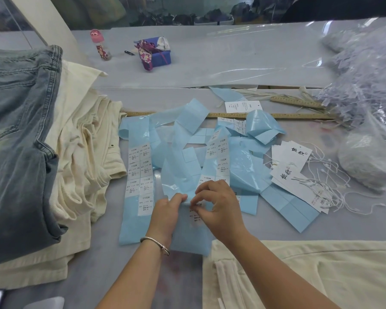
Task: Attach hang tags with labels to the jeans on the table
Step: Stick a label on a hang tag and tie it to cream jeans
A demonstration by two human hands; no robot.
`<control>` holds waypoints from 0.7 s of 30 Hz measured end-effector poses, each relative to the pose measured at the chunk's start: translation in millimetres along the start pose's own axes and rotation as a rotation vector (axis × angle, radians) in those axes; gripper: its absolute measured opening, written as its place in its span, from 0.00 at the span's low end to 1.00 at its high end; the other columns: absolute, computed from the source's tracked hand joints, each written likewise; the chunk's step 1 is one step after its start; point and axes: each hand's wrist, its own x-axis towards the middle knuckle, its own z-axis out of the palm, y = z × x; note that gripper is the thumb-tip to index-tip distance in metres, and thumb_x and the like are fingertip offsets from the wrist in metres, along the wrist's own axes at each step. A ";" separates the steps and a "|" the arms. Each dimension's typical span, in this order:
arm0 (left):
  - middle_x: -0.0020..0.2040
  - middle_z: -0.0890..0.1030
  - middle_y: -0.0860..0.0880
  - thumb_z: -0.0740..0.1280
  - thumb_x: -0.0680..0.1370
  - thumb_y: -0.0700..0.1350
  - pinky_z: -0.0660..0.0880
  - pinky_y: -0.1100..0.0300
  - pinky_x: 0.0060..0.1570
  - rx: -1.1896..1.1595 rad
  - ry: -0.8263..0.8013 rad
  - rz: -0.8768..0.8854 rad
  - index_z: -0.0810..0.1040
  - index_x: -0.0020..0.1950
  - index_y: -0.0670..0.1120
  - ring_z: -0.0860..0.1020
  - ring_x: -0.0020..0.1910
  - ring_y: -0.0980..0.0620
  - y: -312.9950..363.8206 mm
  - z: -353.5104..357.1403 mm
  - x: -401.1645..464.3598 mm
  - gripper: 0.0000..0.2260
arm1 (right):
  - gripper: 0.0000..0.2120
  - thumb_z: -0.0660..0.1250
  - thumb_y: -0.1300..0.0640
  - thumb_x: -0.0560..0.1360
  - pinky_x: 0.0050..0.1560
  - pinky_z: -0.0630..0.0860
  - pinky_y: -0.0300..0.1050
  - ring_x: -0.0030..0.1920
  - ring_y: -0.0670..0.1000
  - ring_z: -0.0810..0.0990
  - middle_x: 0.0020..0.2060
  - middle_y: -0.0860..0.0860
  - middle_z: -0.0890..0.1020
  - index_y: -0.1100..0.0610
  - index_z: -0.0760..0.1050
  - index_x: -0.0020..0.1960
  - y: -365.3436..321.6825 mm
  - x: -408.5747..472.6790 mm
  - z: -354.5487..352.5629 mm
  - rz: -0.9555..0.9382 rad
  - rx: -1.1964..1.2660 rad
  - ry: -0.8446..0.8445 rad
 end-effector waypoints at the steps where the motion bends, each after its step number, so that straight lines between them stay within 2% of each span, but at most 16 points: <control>1: 0.26 0.75 0.51 0.70 0.72 0.48 0.67 0.67 0.22 0.025 0.009 -0.009 0.77 0.32 0.46 0.73 0.24 0.55 0.0 -0.7 1.0 0.10 | 0.06 0.77 0.63 0.64 0.44 0.74 0.55 0.43 0.52 0.76 0.39 0.47 0.81 0.54 0.82 0.36 -2.9 0.6 -2.0 0.005 0.004 0.000; 3: 0.29 0.74 0.50 0.70 0.69 0.52 0.69 0.61 0.29 0.082 0.034 -0.013 0.76 0.35 0.45 0.73 0.28 0.51 1.2 -2.7 6.0 0.11 | 0.06 0.77 0.64 0.65 0.45 0.74 0.54 0.44 0.53 0.77 0.40 0.48 0.82 0.56 0.82 0.36 -11.6 1.1 -10.2 -0.013 0.002 -0.001; 6: 0.28 0.75 0.52 0.69 0.70 0.51 0.68 0.55 0.35 0.122 0.094 0.003 0.78 0.33 0.45 0.72 0.33 0.48 8.7 -6.6 20.4 0.11 | 0.06 0.76 0.62 0.66 0.48 0.71 0.49 0.44 0.49 0.81 0.41 0.44 0.83 0.54 0.80 0.37 -30.4 -4.5 -33.4 -0.122 0.032 -0.015; 8: 0.34 0.77 0.48 0.69 0.67 0.54 0.68 0.55 0.38 0.099 0.148 0.008 0.79 0.37 0.42 0.73 0.36 0.47 15.5 -10.7 32.4 0.14 | 0.06 0.74 0.61 0.68 0.48 0.72 0.45 0.44 0.44 0.81 0.40 0.42 0.83 0.52 0.79 0.38 -40.6 -14.2 -52.9 -0.125 0.122 -0.009; 10: 0.45 0.78 0.44 0.69 0.67 0.56 0.69 0.56 0.45 0.116 0.167 0.023 0.79 0.44 0.41 0.74 0.43 0.47 22.7 -17.2 44.2 0.18 | 0.07 0.73 0.62 0.69 0.48 0.74 0.40 0.43 0.43 0.81 0.39 0.41 0.83 0.50 0.79 0.39 -43.3 -24.2 -72.9 -0.018 0.256 0.059; 12: 0.51 0.78 0.43 0.71 0.70 0.59 0.70 0.56 0.50 0.278 0.149 0.060 0.78 0.51 0.43 0.76 0.49 0.45 28.6 -24.2 49.6 0.21 | 0.09 0.73 0.64 0.70 0.47 0.73 0.32 0.42 0.42 0.81 0.38 0.41 0.83 0.50 0.80 0.41 -37.3 -30.6 -89.4 0.114 0.339 0.140; 13: 0.53 0.77 0.42 0.72 0.69 0.61 0.70 0.54 0.51 0.420 0.197 0.094 0.76 0.54 0.43 0.76 0.52 0.43 29.7 -26.8 48.1 0.24 | 0.11 0.73 0.66 0.70 0.47 0.73 0.31 0.41 0.43 0.81 0.38 0.41 0.83 0.50 0.80 0.41 -31.8 -32.3 -96.0 0.182 0.358 0.158; 14: 0.55 0.76 0.40 0.73 0.69 0.59 0.71 0.51 0.53 0.602 0.313 0.172 0.73 0.57 0.42 0.75 0.55 0.41 30.9 -27.4 41.2 0.27 | 0.14 0.72 0.69 0.71 0.47 0.74 0.33 0.41 0.43 0.81 0.38 0.42 0.84 0.50 0.80 0.42 -25.4 -33.0 -100.8 0.253 0.374 0.158; 15: 0.59 0.74 0.39 0.74 0.70 0.57 0.71 0.47 0.54 0.768 0.444 0.315 0.71 0.61 0.41 0.72 0.59 0.39 31.0 -24.4 30.4 0.28 | 0.16 0.70 0.72 0.71 0.47 0.75 0.35 0.41 0.43 0.81 0.38 0.43 0.84 0.50 0.80 0.42 -19.4 -33.2 -104.9 0.324 0.397 0.150; 16: 0.60 0.73 0.39 0.74 0.71 0.55 0.71 0.45 0.56 0.859 0.501 0.488 0.70 0.65 0.42 0.71 0.61 0.38 30.6 -17.5 16.5 0.28 | 0.17 0.69 0.74 0.70 0.47 0.76 0.38 0.42 0.44 0.81 0.39 0.45 0.84 0.51 0.79 0.42 -14.3 -33.1 -108.0 0.387 0.426 0.137; 17: 0.59 0.73 0.42 0.73 0.73 0.54 0.71 0.44 0.56 0.848 0.436 0.631 0.72 0.65 0.44 0.70 0.61 0.40 32.3 -7.2 1.0 0.26 | 0.17 0.67 0.75 0.70 0.47 0.76 0.40 0.42 0.46 0.82 0.39 0.46 0.84 0.53 0.79 0.43 -10.5 -33.0 -110.6 0.439 0.450 0.121; 18: 0.57 0.75 0.46 0.72 0.73 0.55 0.72 0.46 0.58 0.767 0.250 0.695 0.75 0.64 0.47 0.71 0.60 0.44 36.1 4.8 -14.4 0.22 | 0.17 0.67 0.75 0.70 0.47 0.76 0.40 0.42 0.47 0.81 0.38 0.46 0.84 0.54 0.79 0.42 -7.9 -33.0 -112.4 0.476 0.462 0.106; 20: 0.53 0.77 0.56 0.70 0.72 0.60 0.72 0.54 0.58 0.610 -0.206 0.642 0.80 0.55 0.55 0.73 0.58 0.54 41.8 30.7 -41.2 0.15 | 0.16 0.66 0.75 0.69 0.46 0.76 0.42 0.41 0.48 0.81 0.37 0.47 0.84 0.55 0.79 0.42 -6.0 -34.0 -115.9 0.505 0.466 0.083; 21: 0.52 0.78 0.58 0.70 0.71 0.60 0.72 0.58 0.56 0.579 -0.358 0.615 0.81 0.51 0.58 0.74 0.56 0.57 41.8 42.7 -50.9 0.12 | 0.15 0.66 0.75 0.69 0.47 0.77 0.43 0.41 0.48 0.81 0.37 0.47 0.84 0.55 0.79 0.41 -5.9 -34.9 -118.4 0.502 0.471 0.073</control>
